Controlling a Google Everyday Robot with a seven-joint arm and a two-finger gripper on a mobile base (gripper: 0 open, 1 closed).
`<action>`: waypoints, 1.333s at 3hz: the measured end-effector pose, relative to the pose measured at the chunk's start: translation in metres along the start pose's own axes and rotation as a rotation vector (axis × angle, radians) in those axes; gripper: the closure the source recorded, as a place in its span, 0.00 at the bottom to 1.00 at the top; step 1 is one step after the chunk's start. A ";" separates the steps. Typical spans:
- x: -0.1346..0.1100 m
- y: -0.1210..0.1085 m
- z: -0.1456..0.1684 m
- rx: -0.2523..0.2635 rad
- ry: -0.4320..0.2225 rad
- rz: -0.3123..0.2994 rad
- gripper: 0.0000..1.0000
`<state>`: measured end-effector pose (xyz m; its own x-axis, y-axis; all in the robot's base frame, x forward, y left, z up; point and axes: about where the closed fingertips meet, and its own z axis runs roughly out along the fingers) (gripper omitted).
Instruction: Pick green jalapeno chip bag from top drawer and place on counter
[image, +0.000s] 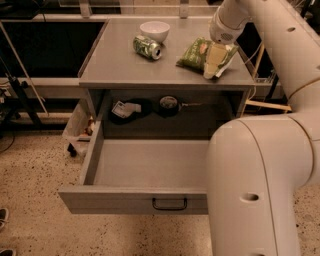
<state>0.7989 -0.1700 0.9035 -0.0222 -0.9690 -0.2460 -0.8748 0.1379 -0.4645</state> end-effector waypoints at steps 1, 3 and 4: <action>-0.008 0.042 -0.052 -0.141 -0.001 -0.020 0.00; -0.007 0.070 -0.101 -0.195 0.010 -0.054 0.00; -0.019 0.095 -0.135 -0.236 -0.129 -0.127 0.00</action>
Offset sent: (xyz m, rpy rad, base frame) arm -0.2621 -0.0409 0.0868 -0.1556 0.5427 0.1591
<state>0.6512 -0.1660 0.9786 0.1429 -0.9395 -0.3114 -0.9554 -0.0487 -0.2914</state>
